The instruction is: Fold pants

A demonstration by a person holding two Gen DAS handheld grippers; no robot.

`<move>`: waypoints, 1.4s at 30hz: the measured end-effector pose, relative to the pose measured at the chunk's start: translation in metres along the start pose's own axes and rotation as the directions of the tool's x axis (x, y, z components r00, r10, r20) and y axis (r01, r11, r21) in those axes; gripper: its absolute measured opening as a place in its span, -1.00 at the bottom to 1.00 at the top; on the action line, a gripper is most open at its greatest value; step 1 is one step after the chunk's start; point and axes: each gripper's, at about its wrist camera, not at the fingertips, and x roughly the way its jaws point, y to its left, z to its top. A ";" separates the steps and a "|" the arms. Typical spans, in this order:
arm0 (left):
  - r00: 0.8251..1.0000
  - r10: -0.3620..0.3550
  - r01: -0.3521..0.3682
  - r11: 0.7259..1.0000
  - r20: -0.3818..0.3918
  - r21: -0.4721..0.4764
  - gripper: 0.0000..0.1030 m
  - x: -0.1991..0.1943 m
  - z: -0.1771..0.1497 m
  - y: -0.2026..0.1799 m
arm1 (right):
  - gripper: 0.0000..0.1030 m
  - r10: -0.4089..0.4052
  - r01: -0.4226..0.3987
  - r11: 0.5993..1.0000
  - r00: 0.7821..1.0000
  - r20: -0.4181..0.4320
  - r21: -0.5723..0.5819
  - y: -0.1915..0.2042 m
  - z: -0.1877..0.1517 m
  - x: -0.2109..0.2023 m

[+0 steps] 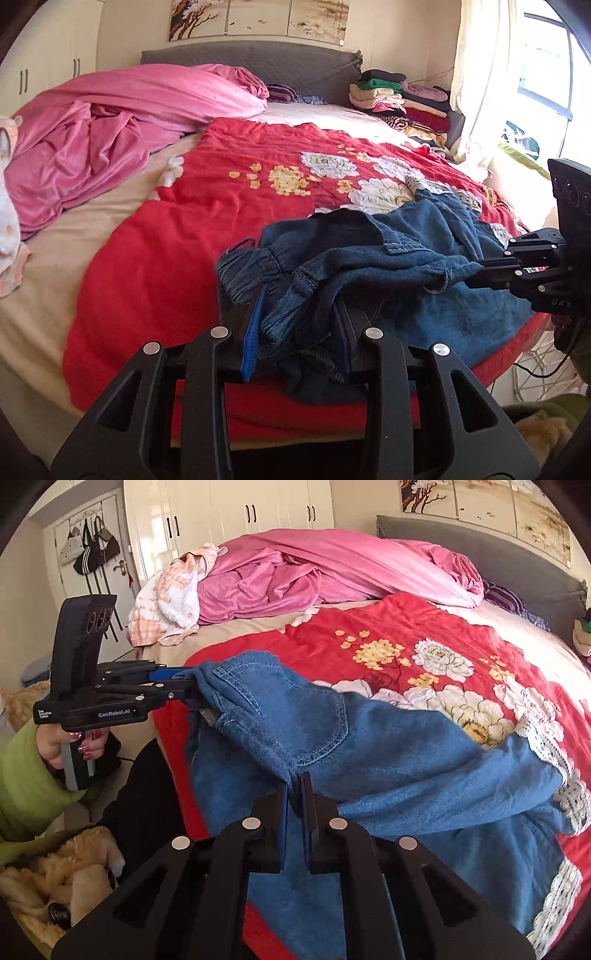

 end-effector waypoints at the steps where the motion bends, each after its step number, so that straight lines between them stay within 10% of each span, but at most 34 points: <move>1: 1.000 0.000 0.000 1.000 0.002 -0.004 -0.52 -0.002 -0.003 0.000 | -0.88 0.007 -0.007 1.000 1.000 0.000 0.009 0.003 -0.006 0.000; 9: 0.998 0.061 -0.062 0.997 -0.020 -0.049 -0.37 -0.008 -0.022 0.001 | -0.83 -0.020 0.018 0.998 0.999 -0.032 -0.056 0.027 -0.029 0.012; 15: 0.977 0.181 -0.183 0.983 0.117 0.005 -0.26 -0.033 -0.008 -0.008 | -0.81 0.036 -0.035 0.999 0.999 0.039 -0.026 0.033 -0.028 0.004; 19: 0.990 0.124 -0.130 0.985 -0.061 -0.111 -0.21 -0.005 -0.022 0.018 | -0.79 0.032 -0.033 0.999 0.998 -0.061 -0.013 0.031 -0.036 0.029; 25: 0.994 0.080 -0.094 0.970 -0.071 -0.225 -0.10 -0.032 -0.037 0.040 | -0.76 0.062 -0.060 0.998 0.995 -0.079 0.034 0.027 -0.042 0.034; 31: 0.997 0.050 -0.039 0.978 0.052 -0.204 -0.11 -0.065 0.004 0.023 | -0.47 0.090 -0.087 0.996 0.991 -0.095 0.029 0.032 -0.042 0.036; 36: 1.000 -0.027 0.025 0.988 -0.005 -0.154 -0.11 -0.020 0.021 -0.008 | -0.33 0.115 -0.112 0.993 0.990 -0.078 0.041 0.033 -0.038 0.025; 42: 0.983 0.094 -0.104 0.993 -0.158 -0.055 -0.10 0.023 -0.010 -0.023 | 0.02 0.015 -0.020 0.996 0.999 0.051 0.086 0.014 -0.029 -0.021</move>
